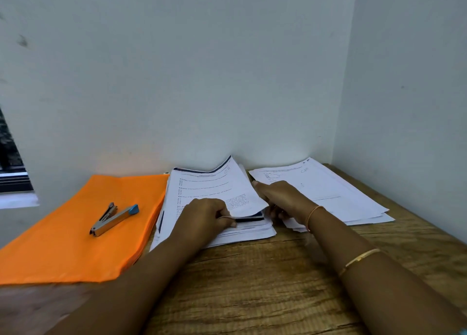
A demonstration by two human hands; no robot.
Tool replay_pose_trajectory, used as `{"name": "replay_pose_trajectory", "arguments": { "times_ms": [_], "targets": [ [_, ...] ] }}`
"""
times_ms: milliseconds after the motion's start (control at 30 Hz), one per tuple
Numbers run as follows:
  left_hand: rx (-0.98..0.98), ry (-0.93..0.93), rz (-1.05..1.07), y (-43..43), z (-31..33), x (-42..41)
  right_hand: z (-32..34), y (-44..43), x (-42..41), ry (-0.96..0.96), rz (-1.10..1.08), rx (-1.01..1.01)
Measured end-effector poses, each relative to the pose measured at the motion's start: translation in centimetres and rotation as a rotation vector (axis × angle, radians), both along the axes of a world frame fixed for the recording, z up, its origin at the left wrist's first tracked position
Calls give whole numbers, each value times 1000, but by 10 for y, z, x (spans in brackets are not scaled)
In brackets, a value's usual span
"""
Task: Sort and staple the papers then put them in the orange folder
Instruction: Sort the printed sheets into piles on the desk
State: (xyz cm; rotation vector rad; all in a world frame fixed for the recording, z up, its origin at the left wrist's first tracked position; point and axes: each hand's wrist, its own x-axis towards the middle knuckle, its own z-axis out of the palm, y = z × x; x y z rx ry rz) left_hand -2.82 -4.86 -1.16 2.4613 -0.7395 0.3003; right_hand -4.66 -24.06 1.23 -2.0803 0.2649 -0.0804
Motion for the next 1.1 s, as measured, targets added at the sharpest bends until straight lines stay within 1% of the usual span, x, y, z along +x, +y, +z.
{"name": "replay_pose_trajectory", "arguments": {
  "times_ms": [100, 167, 267, 300, 400, 500, 567, 800, 833, 933, 967, 1033, 1067, 1100],
  "targets": [
    [-88, 30, -11, 0, -2, 1, 2, 3, 1, 100, 76, 4],
    [-132, 35, -18, 0, -2, 1, 4, 7, 2, 95, 80, 3],
    [-127, 48, -52, 1, -3, 3, 7, 6, 3, 26, 25, -16],
    [-106, 39, -55, 1, -4, 4, 7, 3, 5, -15, -18, -68],
    [-42, -2, -45, 3, -6, 7, 7, -19, 8, -135, -199, -336],
    [-24, -6, -9, 4, -7, 9, 5, -47, 4, -147, -370, -478],
    [22, 9, 10, 4, -9, 10, 2, -67, 3, -108, -457, -526],
    [147, 56, 113, 6, -14, 17, -29, -129, 17, 202, -608, -558],
    [172, 51, 131, 7, -15, 18, -32, -132, 18, 214, -618, -547],
    [216, 32, 204, 8, -17, 22, -21, -117, 5, 146, -624, -568],
    [226, 22, 235, 10, -17, 24, -20, -114, 2, 107, -639, -602],
    [252, -10, 307, 13, -17, 26, -12, -97, -11, 90, -644, -711],
    [264, -24, 341, 16, -17, 27, -9, -89, -14, 122, -607, -761],
    [275, -26, 370, 18, -18, 28, -9, -82, -11, 167, -548, -771]
  ]
}}
